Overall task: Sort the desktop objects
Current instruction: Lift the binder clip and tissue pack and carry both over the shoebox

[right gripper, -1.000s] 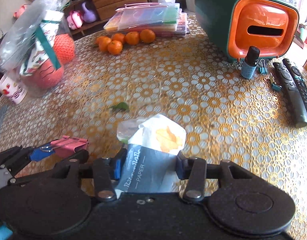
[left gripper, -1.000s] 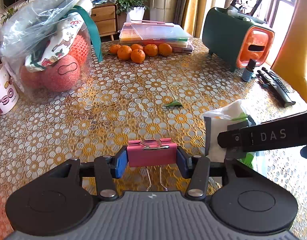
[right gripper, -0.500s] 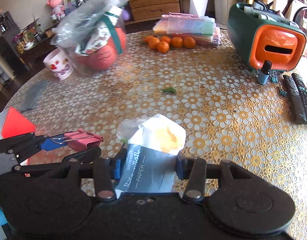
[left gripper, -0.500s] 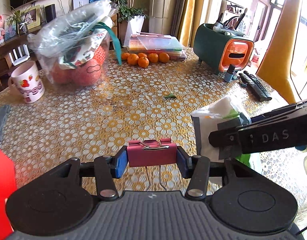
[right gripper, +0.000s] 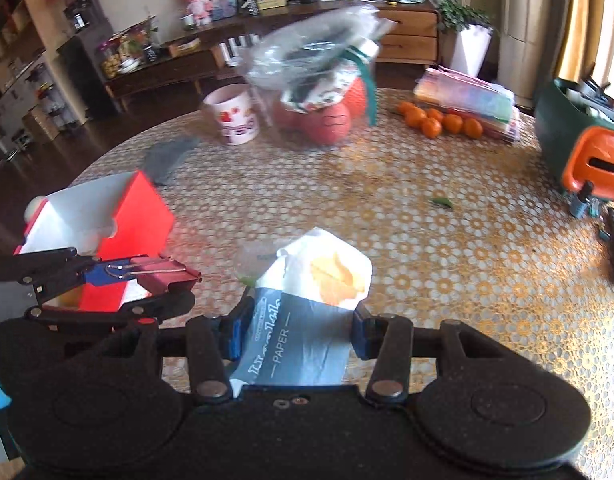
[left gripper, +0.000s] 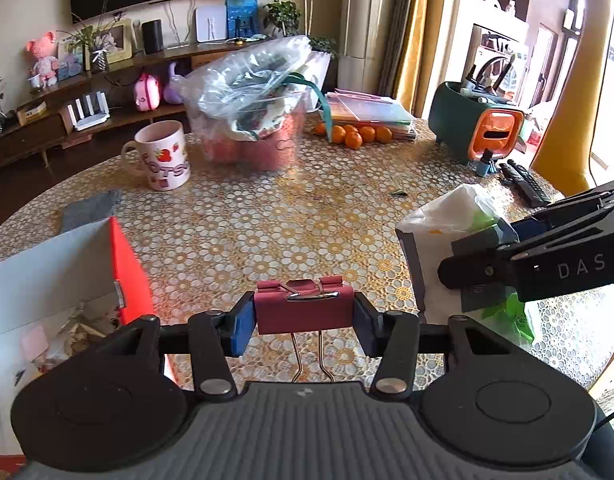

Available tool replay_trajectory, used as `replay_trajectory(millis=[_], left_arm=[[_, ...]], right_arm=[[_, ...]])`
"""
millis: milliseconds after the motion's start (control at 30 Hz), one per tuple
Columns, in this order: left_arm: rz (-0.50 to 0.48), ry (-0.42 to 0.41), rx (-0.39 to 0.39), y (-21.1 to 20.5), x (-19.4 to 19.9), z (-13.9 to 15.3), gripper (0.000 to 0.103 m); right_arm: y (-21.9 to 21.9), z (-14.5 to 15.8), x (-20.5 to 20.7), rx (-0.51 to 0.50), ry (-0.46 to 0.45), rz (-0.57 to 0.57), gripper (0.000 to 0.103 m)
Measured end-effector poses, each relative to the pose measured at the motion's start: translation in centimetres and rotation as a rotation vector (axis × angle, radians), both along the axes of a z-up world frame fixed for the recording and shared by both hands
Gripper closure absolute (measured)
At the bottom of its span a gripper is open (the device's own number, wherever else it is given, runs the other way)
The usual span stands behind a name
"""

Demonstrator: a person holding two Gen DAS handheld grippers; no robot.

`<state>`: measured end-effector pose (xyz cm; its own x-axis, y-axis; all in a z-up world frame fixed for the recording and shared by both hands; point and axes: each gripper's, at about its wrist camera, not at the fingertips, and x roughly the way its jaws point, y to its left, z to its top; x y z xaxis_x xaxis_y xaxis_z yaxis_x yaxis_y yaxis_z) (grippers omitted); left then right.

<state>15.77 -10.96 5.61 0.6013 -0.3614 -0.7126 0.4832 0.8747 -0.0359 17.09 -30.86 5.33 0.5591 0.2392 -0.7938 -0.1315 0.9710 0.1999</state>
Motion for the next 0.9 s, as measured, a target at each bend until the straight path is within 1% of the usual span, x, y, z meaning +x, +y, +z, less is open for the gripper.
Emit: replay_trajectory(millis=[233,533,667,900], left_arm=[[0.043,-0.032,0.005,5.3,-1.0,1.8,0.053],[0.103,-0.060,0.013,10.7,-1.1,2.7,0.053],[0.152,-0.069,0.016,13.5,-0.8,2.9,0.053],[0.251,-0.081,0.047,18.3,0.2,2.7,0.053]], right_arm=[[5.2,1.5,-0.7,0.002,-0.017,0.093,0.056],[11.0,2.6,0.1,-0.012,-0.040,0.174,0.056],[13.3,2.7,0.9,-0.015,-0.047,0.196,0.056],[17.2,2.8,2.5,-0.015,-0.070,0.240,0.056]])
